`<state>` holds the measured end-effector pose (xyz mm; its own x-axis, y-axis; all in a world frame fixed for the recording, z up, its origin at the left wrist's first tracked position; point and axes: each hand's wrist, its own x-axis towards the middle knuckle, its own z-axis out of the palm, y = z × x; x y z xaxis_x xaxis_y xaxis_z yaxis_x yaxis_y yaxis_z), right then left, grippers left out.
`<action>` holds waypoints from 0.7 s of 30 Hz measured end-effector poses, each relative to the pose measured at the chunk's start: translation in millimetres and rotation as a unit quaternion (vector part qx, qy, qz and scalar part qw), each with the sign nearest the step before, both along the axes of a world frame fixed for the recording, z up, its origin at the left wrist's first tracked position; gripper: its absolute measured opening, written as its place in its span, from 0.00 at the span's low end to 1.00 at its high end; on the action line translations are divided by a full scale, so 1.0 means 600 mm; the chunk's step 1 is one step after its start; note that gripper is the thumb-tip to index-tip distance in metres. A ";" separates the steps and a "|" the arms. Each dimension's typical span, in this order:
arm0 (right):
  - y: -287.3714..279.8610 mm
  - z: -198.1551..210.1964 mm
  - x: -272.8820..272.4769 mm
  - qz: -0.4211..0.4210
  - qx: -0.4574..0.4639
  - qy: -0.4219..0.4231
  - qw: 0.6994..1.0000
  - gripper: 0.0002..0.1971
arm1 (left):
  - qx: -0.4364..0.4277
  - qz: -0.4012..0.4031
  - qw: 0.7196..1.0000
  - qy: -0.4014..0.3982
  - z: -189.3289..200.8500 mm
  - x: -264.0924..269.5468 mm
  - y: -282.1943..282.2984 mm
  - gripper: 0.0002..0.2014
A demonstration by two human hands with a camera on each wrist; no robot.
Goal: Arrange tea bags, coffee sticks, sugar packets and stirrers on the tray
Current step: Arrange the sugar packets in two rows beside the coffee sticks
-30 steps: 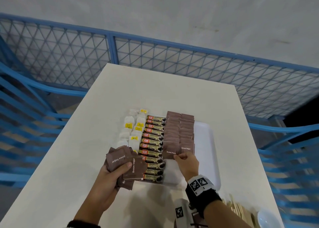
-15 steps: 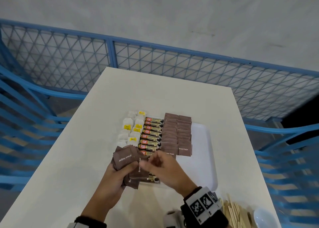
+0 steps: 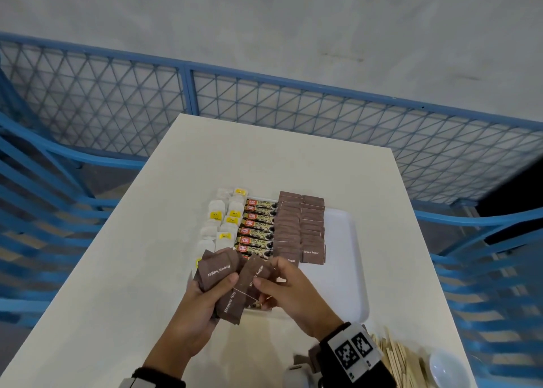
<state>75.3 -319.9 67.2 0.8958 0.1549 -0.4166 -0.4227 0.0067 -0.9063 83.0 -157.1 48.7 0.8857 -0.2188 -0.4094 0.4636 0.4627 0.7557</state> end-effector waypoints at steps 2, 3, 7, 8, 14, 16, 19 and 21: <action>-0.006 -0.003 0.001 -0.014 0.027 0.022 0.999 0.04 | 0.001 0.004 1.000 -0.006 -0.004 0.001 0.000 0.37; -0.010 -0.005 0.002 -0.022 0.046 0.033 0.998 0.04 | 0.005 0.005 1.000 -0.008 -0.005 0.001 -0.001 0.41; -0.039 -0.015 0.008 -0.085 0.125 0.058 0.987 0.03 | 0.002 0.013 1.000 0.003 -0.009 0.004 -0.001 0.25; -0.049 -0.019 0.010 -0.109 0.135 0.059 0.983 0.04 | -0.001 0.017 1.000 0.010 -0.011 0.004 -0.001 0.24; -0.119 -0.075 0.028 -0.276 0.076 0.061 0.956 0.04 | 0.002 0.014 1.000 0.020 -0.006 0.004 -0.002 0.26; -0.139 -0.099 0.035 -0.321 0.022 0.071 0.944 0.03 | 0.008 0.014 1.000 0.018 -0.005 0.005 -0.003 0.28; -0.157 -0.126 0.043 -0.331 -0.082 0.077 0.937 0.02 | 0.013 0.018 1.000 0.021 -0.008 0.006 -0.002 0.30; -0.164 -0.141 0.047 -0.325 -0.136 0.081 0.932 0.01 | 0.018 0.019 0.999 0.022 -0.011 0.007 0.000 0.32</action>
